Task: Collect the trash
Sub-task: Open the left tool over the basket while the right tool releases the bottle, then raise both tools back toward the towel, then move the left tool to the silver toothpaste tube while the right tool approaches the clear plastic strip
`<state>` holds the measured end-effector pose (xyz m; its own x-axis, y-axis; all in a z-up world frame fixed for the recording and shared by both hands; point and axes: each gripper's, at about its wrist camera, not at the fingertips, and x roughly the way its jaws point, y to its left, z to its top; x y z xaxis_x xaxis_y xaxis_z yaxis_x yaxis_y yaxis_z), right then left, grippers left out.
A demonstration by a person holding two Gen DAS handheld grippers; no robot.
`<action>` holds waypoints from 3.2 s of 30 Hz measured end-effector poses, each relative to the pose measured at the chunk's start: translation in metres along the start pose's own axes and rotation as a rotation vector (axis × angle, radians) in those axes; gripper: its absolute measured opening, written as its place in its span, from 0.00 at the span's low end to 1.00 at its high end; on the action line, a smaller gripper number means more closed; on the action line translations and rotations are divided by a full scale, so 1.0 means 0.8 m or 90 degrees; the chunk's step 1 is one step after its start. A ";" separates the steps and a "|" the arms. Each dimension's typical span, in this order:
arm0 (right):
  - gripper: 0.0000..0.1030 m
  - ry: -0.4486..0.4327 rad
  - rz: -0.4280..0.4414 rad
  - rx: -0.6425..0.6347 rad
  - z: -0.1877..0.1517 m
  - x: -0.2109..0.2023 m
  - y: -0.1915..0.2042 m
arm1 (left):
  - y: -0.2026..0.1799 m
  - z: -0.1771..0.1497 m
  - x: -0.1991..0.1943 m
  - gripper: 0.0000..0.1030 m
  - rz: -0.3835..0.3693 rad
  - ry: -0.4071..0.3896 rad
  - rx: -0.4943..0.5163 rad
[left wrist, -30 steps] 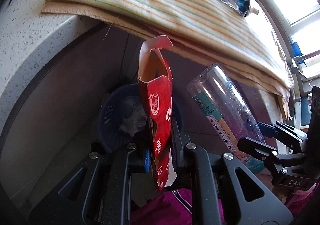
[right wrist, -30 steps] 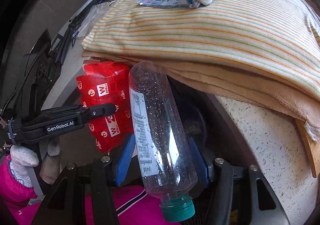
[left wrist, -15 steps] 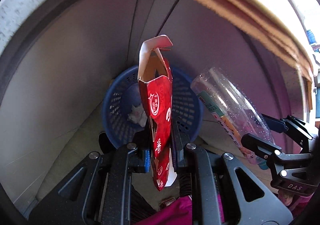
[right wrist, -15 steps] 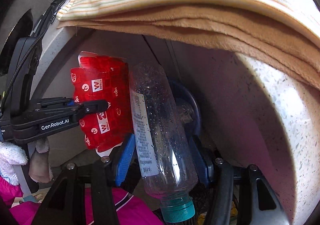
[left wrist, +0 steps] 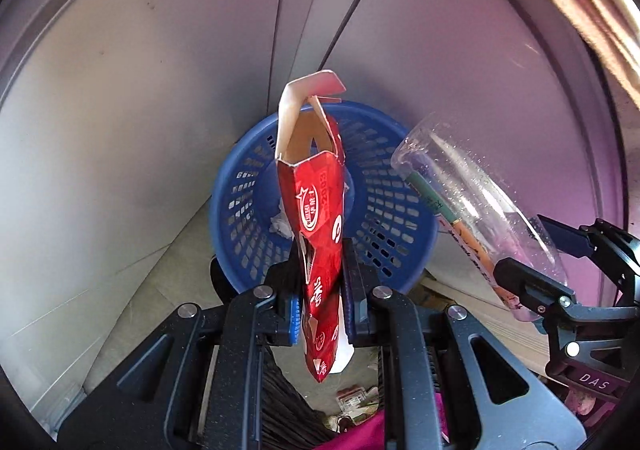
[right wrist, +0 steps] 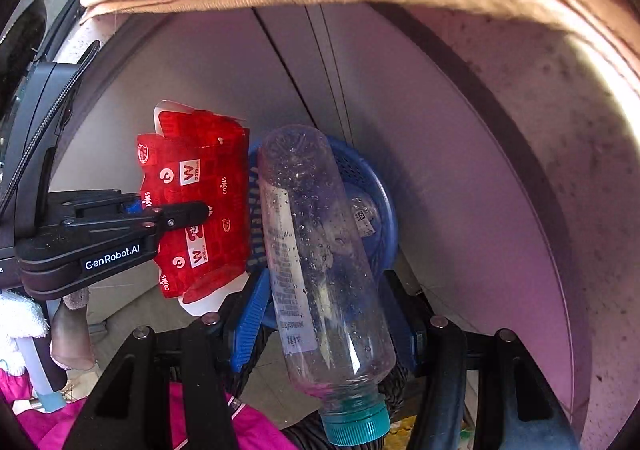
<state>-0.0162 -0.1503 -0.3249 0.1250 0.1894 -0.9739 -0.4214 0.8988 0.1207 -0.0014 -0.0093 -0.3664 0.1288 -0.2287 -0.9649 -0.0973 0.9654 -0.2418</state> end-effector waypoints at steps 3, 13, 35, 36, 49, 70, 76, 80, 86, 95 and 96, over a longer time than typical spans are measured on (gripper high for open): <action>0.57 0.001 -0.003 -0.001 0.000 0.001 0.005 | -0.002 0.000 0.004 0.15 0.006 0.002 -0.002; 0.59 0.002 -0.009 -0.012 -0.003 -0.002 -0.002 | -0.002 -0.007 0.009 0.28 0.017 0.007 0.003; 0.68 -0.082 0.040 -0.066 -0.006 -0.105 0.006 | 0.023 0.006 -0.106 0.33 -0.017 -0.088 -0.007; 0.71 -0.091 0.043 -0.072 -0.007 -0.114 0.005 | 0.023 0.008 -0.114 0.33 -0.020 -0.096 -0.008; 0.87 -0.251 0.035 -0.107 -0.001 -0.243 -0.005 | 0.005 0.057 -0.216 0.44 -0.072 -0.213 -0.014; 1.00 -0.405 0.026 -0.059 0.129 -0.331 -0.123 | -0.131 0.139 -0.247 0.59 -0.076 -0.253 0.110; 0.97 -0.335 0.054 -0.048 0.187 -0.301 -0.168 | -0.190 0.153 -0.224 0.59 -0.010 -0.260 0.169; 0.90 -0.291 0.045 -0.053 0.222 -0.276 -0.191 | -0.217 0.165 -0.202 0.59 0.063 -0.272 0.204; 0.85 -0.254 0.059 -0.037 0.253 -0.251 -0.214 | -0.212 0.188 -0.174 0.59 0.131 -0.273 0.219; 0.83 -0.242 0.063 -0.049 0.261 -0.237 -0.208 | -0.115 0.244 -0.190 0.52 0.078 -0.251 0.036; 0.83 -0.241 0.064 -0.052 0.261 -0.236 -0.206 | -0.106 0.247 -0.195 0.53 0.049 -0.248 0.024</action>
<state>0.2169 -0.2516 -0.1210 0.3953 0.4209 -0.8164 -0.5163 0.8370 0.1816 0.1820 -0.0305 -0.1756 0.4880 -0.0974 -0.8674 -0.0854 0.9837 -0.1585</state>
